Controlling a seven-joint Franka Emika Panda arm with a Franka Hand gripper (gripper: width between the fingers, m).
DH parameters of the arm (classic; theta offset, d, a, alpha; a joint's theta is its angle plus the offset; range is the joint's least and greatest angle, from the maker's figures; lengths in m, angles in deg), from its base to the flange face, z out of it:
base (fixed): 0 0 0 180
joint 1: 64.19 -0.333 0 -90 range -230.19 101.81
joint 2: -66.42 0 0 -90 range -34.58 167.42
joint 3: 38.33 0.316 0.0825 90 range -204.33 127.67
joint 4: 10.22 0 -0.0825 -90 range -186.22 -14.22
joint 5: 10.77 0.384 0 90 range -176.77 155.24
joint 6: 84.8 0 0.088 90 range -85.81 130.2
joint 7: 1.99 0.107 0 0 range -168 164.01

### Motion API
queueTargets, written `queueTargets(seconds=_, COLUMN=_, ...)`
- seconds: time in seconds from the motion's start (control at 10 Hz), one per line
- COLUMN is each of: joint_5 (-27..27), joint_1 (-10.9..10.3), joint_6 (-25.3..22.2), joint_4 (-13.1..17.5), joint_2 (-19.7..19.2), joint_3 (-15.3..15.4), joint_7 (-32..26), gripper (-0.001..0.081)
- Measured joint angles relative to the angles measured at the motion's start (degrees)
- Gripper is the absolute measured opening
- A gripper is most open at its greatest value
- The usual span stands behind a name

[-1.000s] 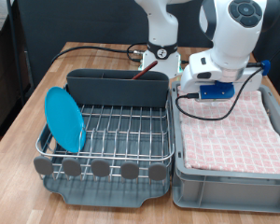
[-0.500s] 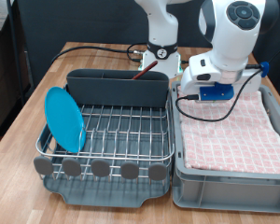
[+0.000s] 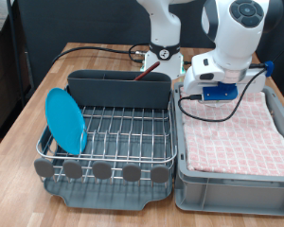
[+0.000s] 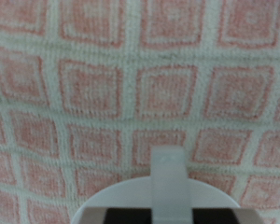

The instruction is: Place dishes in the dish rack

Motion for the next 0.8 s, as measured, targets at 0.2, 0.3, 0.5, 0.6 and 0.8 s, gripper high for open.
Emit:
queueTargets(seconds=0.2, joint_5=-0.01, joint_1=0.07, joint_6=-1.76, joint_4=0.87, joint_2=1.66, joint_3=-0.71, joint_7=0.00, gripper=0.0071)
queueTargets(seconds=0.3, joint_5=-0.21, joint_1=0.18, joint_6=-3.43, joint_4=1.60, joint_2=2.52, joint_3=-1.12, joint_7=0.01, gripper=0.0071)
queueTargets(seconds=0.5, joint_5=-1.00, joint_1=0.34, joint_6=-7.59, joint_4=3.71, joint_2=3.71, joint_3=-1.99, joint_7=0.01, gripper=0.0071)
queueTargets(seconds=0.6, joint_5=-1.40, joint_1=0.36, joint_6=-9.17, joint_4=4.77, joint_2=3.99, joint_3=-2.39, joint_7=0.01, gripper=0.0071)
queueTargets(seconds=0.8, joint_5=-2.35, joint_1=0.42, joint_6=-11.43, joint_4=6.68, joint_2=4.18, joint_3=-3.08, joint_7=0.01, gripper=0.0071)
